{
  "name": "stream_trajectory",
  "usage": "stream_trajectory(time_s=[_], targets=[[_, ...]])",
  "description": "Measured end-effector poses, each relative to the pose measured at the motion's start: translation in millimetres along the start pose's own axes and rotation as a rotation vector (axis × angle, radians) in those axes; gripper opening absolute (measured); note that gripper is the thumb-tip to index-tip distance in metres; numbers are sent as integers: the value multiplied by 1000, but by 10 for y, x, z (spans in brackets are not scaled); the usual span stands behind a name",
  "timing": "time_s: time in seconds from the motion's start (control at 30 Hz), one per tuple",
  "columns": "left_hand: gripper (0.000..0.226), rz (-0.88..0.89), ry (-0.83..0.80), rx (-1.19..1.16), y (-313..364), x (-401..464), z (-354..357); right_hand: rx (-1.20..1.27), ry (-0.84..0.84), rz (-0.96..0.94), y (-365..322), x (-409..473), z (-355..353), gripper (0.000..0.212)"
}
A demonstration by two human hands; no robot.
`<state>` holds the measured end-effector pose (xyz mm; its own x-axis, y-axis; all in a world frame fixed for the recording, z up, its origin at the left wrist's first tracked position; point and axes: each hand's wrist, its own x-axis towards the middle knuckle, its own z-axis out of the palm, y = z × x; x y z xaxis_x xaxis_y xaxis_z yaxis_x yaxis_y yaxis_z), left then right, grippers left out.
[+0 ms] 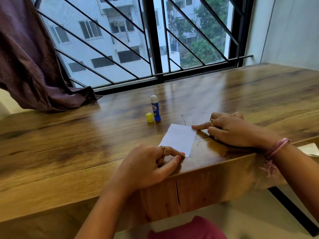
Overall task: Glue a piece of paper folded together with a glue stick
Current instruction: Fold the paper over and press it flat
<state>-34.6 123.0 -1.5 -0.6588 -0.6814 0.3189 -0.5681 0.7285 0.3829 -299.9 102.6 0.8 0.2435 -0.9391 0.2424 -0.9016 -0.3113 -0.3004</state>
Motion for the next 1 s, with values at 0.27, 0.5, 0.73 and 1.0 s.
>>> stream_trajectory(time_s=[0.27,0.5,0.73,1.0], targets=[[26,-188,193,93,-67,0,45,37,19,53,-115,-84,0,38],[27,-400,276,215,-173,27,91,78,-12,-42,-242,-332,9,36],[40,-421,257,251,-219,71,69,221,-125,-110,-341,-406,-20,42],[48,80,-8,76,-23,-10,7,288,-124,-107,-165,-234,-107,43]])
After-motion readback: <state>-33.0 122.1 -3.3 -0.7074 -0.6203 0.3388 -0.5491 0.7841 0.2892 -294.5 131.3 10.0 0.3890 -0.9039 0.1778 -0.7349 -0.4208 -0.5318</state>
